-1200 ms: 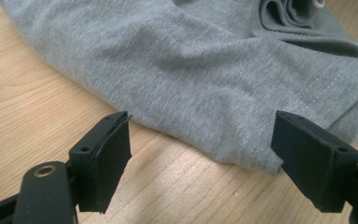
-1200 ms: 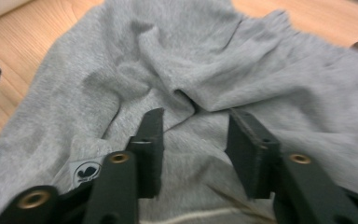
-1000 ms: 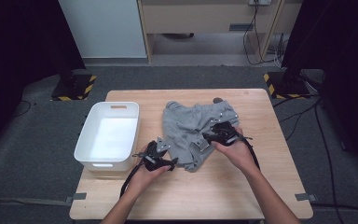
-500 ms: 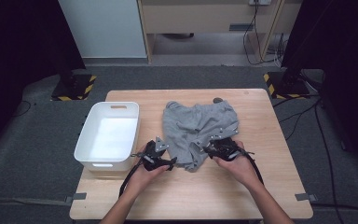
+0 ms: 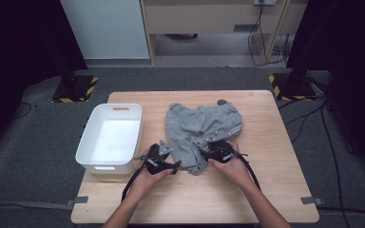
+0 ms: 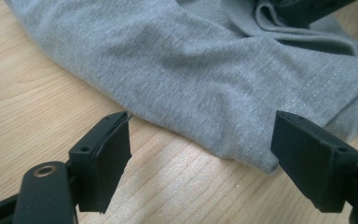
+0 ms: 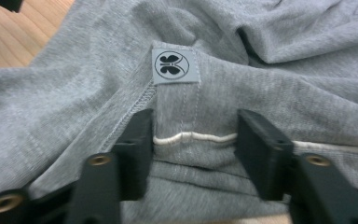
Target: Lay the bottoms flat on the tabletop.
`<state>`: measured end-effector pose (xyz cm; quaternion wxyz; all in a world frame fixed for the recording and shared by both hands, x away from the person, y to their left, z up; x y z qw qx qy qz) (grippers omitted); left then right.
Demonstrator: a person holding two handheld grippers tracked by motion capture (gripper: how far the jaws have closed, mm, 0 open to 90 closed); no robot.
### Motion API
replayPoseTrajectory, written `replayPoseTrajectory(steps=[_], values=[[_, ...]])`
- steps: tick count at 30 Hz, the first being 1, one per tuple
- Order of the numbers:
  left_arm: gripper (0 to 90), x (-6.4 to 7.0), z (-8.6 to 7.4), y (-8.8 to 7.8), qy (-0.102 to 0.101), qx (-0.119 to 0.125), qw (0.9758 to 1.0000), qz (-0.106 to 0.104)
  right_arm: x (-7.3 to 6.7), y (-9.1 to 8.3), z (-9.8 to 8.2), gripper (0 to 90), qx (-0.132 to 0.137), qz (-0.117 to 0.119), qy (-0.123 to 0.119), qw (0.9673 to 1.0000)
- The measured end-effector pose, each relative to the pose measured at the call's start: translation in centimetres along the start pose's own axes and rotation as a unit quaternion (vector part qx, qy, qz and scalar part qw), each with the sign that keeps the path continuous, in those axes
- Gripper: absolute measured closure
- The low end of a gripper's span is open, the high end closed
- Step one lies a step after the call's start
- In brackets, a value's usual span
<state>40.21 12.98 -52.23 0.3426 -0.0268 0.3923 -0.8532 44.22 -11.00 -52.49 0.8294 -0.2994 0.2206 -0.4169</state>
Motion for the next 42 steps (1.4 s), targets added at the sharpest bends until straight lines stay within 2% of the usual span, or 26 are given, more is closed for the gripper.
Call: replayPoseTrajectory(steps=[4,7,14,20,26,30,32,35,37,42], values=[[19.5,-0.1,0.0,-0.1,0.000,0.001,1.0000,-0.001,0.2,0.1,0.1,77.0,-0.001,0.006,0.002,1.0000],[19.6,0.0,0.0,-0.3,0.000,0.001,1.0000,-0.002,0.4,-0.3,0.3,84.2,0.005,0.012,0.008,0.9999],[19.4,0.4,0.4,-0.7,0.009,0.004,0.9999,-0.004,1.8,-2.2,0.6,85.4,0.016,0.004,0.012,0.9998],[18.0,0.7,0.7,-0.8,0.019,0.011,0.9996,-0.018,4.4,-4.9,0.2,85.6,0.029,-0.019,0.024,0.9991],[15.9,1.2,0.4,-1.1,0.028,0.013,0.9993,-0.021,7.7,-8.0,-1.6,85.7,0.045,-0.045,0.056,0.9964],[16.3,1.6,0.0,-0.8,0.034,-0.003,0.9993,-0.013,8.9,-9.2,-3.3,85.7,0.047,-0.050,0.070,0.9952],[17.4,1.6,-0.2,-0.7,0.029,-0.005,0.9995,-0.011,9.2,-9.5,-4.0,85.6,0.052,-0.050,0.078,0.9943],[26.7,1.6,-0.4,-0.7,0.030,-0.013,0.9994,-0.008,9.4,-10.0,-4.6,85.6,0.063,-0.042,0.090,0.9931],[35.1,1.5,-0.5,-0.8,0.030,-0.014,0.9994,-0.009,9.4,-10.3,-4.5,85.6,0.066,-0.041,0.086,0.9932],[47.3,1.5,-0.7,-0.7,0.035,-0.018,0.9991,-0.016,9.6,-10.3,-4.7,85.6,0.073,-0.037,0.097,0.9919]])
Point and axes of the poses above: each handheld gripper's, and its own axes: y roughly forward along the jaws, z roughly out of its top, x roughly to its right, the point moved 1 cm from there along y, roughly forward along the jaws, and after that the axes turned 13 degrees about y, right-handed, at the moved point
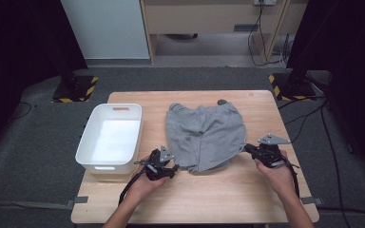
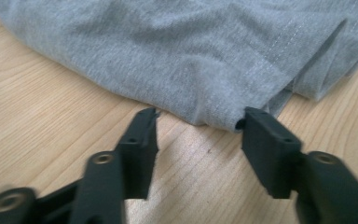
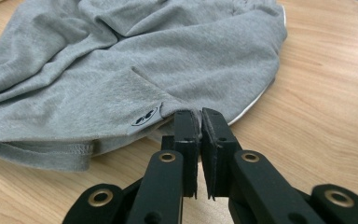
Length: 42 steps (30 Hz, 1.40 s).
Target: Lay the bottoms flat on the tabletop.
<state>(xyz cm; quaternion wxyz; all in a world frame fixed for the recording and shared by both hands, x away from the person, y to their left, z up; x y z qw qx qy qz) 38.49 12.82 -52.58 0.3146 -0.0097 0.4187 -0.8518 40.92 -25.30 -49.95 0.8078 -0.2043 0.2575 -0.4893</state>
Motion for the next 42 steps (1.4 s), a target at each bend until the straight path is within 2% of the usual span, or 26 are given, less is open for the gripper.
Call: replayPoseTrajectory(steps=[2,4,7,10,13,18,21,26,28,29,31,35,36,38,42], values=[[56.6,0.0,0.1,0.3,0.006,0.000,1.0000,-0.008,0.1,0.1,-0.1,85.6,-0.002,0.002,0.002,1.0000],[67.2,-0.1,0.2,0.6,0.024,-0.008,0.9996,-0.014,0.1,0.1,-0.1,85.5,0.000,0.003,0.006,1.0000],[81.2,-0.7,0.4,0.8,0.007,-0.003,0.9997,-0.022,0.1,0.1,0.0,85.5,0.001,0.004,0.006,1.0000],[87.3,-1.4,1.0,0.7,-0.014,0.009,0.9996,-0.025,0.0,0.4,-0.1,85.5,-0.001,0.006,0.009,0.9999],[87.7,-2.2,2.2,0.4,-0.022,0.017,0.9996,-0.010,0.1,0.4,-0.1,85.5,0.000,0.006,0.007,1.0000],[87.7,-3.7,5.8,0.8,-0.006,0.020,0.9998,0.000,0.1,0.5,-0.1,85.5,0.000,0.008,0.011,0.9999],[87.7,-4.4,7.9,2.4,0.000,0.011,0.9999,-0.009,0.0,0.5,-0.2,85.5,-0.002,0.008,0.012,0.9999],[87.7,-4.9,10.7,6.0,0.041,-0.029,0.9987,-0.008,0.2,0.5,-0.3,85.4,-0.004,0.007,0.009,0.9999],[87.6,-5.1,11.1,7.5,0.050,-0.045,0.9976,-0.011,0.2,0.5,-0.5,85.4,-0.005,0.007,0.014,0.9999],[87.6,-5.2,11.3,8.1,0.047,-0.051,0.9974,-0.016,0.3,0.5,-0.5,85.4,-0.006,0.006,0.014,0.9999],[87.6,-5.0,11.6,9.3,0.037,-0.044,0.9980,-0.025,0.4,0.5,-0.6,85.4,-0.007,0.005,0.015,0.9999],[87.1,-4.4,11.2,10.5,0.052,-0.065,0.9962,-0.027,0.6,0.5,-0.6,85.4,-0.010,0.005,0.017,0.9998],[86.9,-4.4,11.0,10.7,0.050,-0.061,0.9965,-0.026,0.6,0.6,-0.7,85.4,-0.011,0.004,0.017,0.9998],[85.9,-4.5,10.9,10.5,0.030,-0.050,0.9979,-0.029,0.7,0.6,-0.7,85.4,-0.011,0.001,0.015,0.9998],[68.5,-4.6,10.7,9.8,0.027,-0.032,0.9990,-0.015,0.7,0.4,-0.6,85.4,-0.009,0.001,0.016,0.9998]])
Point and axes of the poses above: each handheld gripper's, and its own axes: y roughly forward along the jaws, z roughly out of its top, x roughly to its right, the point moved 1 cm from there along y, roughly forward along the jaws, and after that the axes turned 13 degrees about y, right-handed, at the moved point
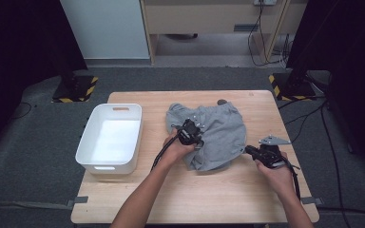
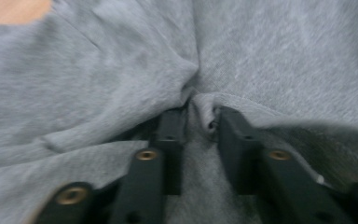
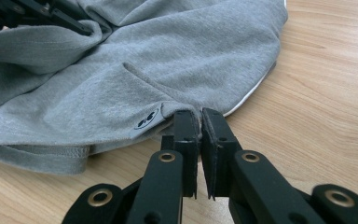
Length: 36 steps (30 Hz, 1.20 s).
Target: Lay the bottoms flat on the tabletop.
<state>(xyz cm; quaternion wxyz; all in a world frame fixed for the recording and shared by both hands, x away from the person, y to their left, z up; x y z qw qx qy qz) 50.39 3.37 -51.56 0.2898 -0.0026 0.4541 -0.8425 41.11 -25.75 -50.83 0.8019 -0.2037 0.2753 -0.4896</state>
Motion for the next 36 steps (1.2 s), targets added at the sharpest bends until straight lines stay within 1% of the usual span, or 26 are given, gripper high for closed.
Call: replayPoseTrajectory(steps=[1,2,3,6,8,11,14,17,21,25,27,30,32,33,34,36], values=[[63.6,-0.1,-0.1,-0.3,-0.002,0.008,0.9999,0.007,0.0,0.0,0.0,85.4,-0.001,0.000,0.000,1.0000],[56.9,-0.1,-0.2,-0.6,-0.009,0.016,0.9998,0.012,0.0,0.0,0.0,85.4,-0.001,0.000,0.000,1.0000],[54.1,-0.2,-0.5,-1.2,-0.014,0.023,0.9995,0.015,0.0,0.0,0.0,85.4,-0.001,0.000,0.000,1.0000],[50.7,-0.2,-1.2,-2.4,-0.024,0.048,0.9982,0.025,0.0,-0.1,0.0,85.4,0.000,0.000,0.000,1.0000],[50.3,-0.1,-1.7,-3.3,-0.029,0.059,0.9975,0.025,0.1,-0.1,-0.1,85.4,-0.001,-0.001,0.001,1.0000],[50.9,0.6,-2.4,-4.5,-0.023,0.066,0.9973,0.024,0.2,-0.1,-0.2,85.3,-0.003,-0.002,0.004,1.0000],[55.1,1.6,-3.0,-5.2,-0.021,0.074,0.9970,0.014,0.1,-0.1,-0.3,85.3,-0.005,-0.004,0.006,1.0000],[54.4,2.5,-3.1,-4.9,-0.015,0.077,0.9968,0.008,0.1,-0.1,-0.2,85.3,-0.005,-0.005,0.006,1.0000],[50.6,3.2,-3.1,-4.0,-0.012,0.074,0.9971,0.011,0.1,-0.3,-0.4,85.4,-0.006,-0.009,0.003,0.9999],[52.0,3.6,-3.0,-3.2,-0.016,0.068,0.9975,0.004,0.2,-0.9,-0.6,85.5,-0.004,-0.008,0.004,1.0000],[52.5,3.7,-2.9,-2.8,-0.014,0.066,0.9977,0.004,0.3,-1.1,-0.6,85.5,-0.002,-0.008,0.005,1.0000],[52.7,3.8,-2.6,-2.2,-0.024,0.072,0.9971,-0.003,0.6,-1.3,-0.7,85.5,-0.003,-0.008,0.007,0.9999],[52.7,3.9,-2.6,-1.7,-0.023,0.064,0.9977,-0.001,0.7,-1.3,-0.8,85.5,-0.003,-0.008,0.009,0.9999],[52.7,3.9,-2.6,-1.5,-0.026,0.061,0.9978,-0.002,0.7,-1.2,-0.7,85.5,-0.003,-0.007,0.010,0.9999],[53.3,3.9,-2.6,-1.3,-0.027,0.061,0.9978,-0.003,0.7,-1.2,-0.7,85.5,-0.003,-0.007,0.009,0.9999],[58.0,3.9,-2.6,-1.2,-0.026,0.063,0.9977,-0.003,0.6,-1.1,-0.7,85.5,-0.004,-0.007,0.008,0.9999]])
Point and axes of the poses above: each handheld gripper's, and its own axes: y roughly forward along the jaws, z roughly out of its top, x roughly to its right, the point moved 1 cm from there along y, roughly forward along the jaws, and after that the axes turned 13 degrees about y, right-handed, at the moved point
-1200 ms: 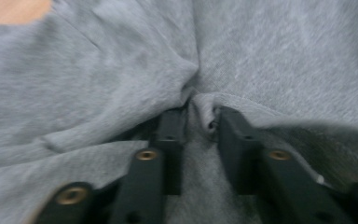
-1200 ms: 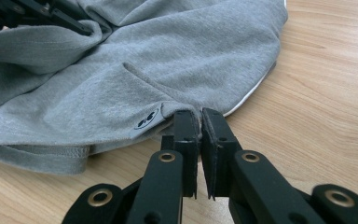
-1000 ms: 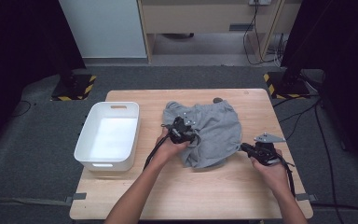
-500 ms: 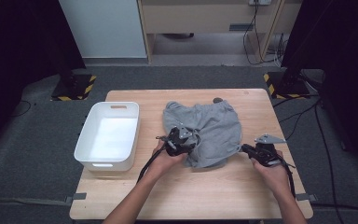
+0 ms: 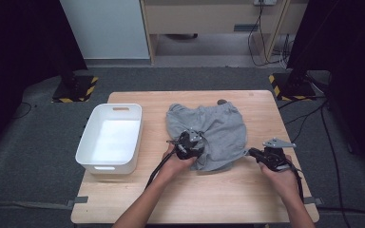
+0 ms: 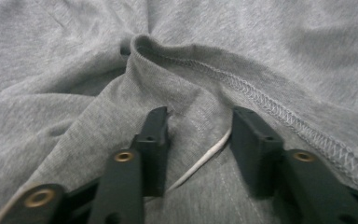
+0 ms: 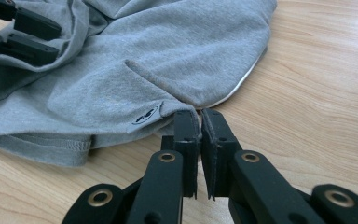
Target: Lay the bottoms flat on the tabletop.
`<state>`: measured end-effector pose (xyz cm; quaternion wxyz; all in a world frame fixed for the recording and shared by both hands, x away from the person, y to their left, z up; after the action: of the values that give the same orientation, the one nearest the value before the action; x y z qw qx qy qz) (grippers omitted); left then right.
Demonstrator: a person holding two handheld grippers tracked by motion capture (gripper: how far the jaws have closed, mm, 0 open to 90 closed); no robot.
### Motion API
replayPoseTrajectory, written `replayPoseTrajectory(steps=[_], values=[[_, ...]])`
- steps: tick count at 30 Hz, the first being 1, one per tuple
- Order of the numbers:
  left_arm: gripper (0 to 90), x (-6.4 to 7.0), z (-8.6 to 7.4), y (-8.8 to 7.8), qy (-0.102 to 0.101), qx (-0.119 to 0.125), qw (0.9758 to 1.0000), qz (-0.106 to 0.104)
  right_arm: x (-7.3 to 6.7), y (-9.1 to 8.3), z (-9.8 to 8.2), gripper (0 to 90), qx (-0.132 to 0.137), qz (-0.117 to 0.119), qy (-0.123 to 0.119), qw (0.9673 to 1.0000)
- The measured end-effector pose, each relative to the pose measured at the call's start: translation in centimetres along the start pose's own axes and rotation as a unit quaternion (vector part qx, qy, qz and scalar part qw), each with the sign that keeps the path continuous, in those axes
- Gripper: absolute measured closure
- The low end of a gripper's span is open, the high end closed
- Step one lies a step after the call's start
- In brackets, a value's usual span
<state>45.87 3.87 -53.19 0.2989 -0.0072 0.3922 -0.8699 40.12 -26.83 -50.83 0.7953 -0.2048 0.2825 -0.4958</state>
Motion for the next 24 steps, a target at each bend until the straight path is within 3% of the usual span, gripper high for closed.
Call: replayPoseTrajectory(steps=[5,13,16,20,24], values=[[76.5,-0.2,0.2,-0.5,0.005,0.004,1.0000,-0.003,-0.1,0.1,0.0,85.5,-0.002,0.001,-0.001,1.0000],[86.0,-1.0,0.0,-0.8,0.005,0.007,0.9999,-0.006,0.0,0.1,0.0,85.5,-0.002,0.001,0.001,1.0000],[86.9,-1.1,0.1,-0.8,0.002,0.006,1.0000,-0.008,0.0,0.2,0.0,85.5,-0.002,0.001,0.002,1.0000],[82.3,-0.6,0.4,-0.4,0.032,-0.005,0.9994,-0.010,0.0,0.1,0.0,85.5,-0.003,0.001,0.003,1.0000],[69.1,-0.4,0.5,-0.3,0.020,-0.001,0.9998,-0.009,0.0,0.2,0.0,85.4,-0.003,0.000,0.001,1.0000]])
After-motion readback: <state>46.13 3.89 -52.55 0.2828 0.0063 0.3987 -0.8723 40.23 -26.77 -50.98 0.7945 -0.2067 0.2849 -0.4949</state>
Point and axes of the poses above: each handheld gripper's, and its own axes: y roughly forward along the jaws, z roughly out of its top, x roughly to its right, the point moved 1 cm from there along y, roughly forward along the jaws, and after that the axes turned 13 degrees about y, right-handed, at the moved point
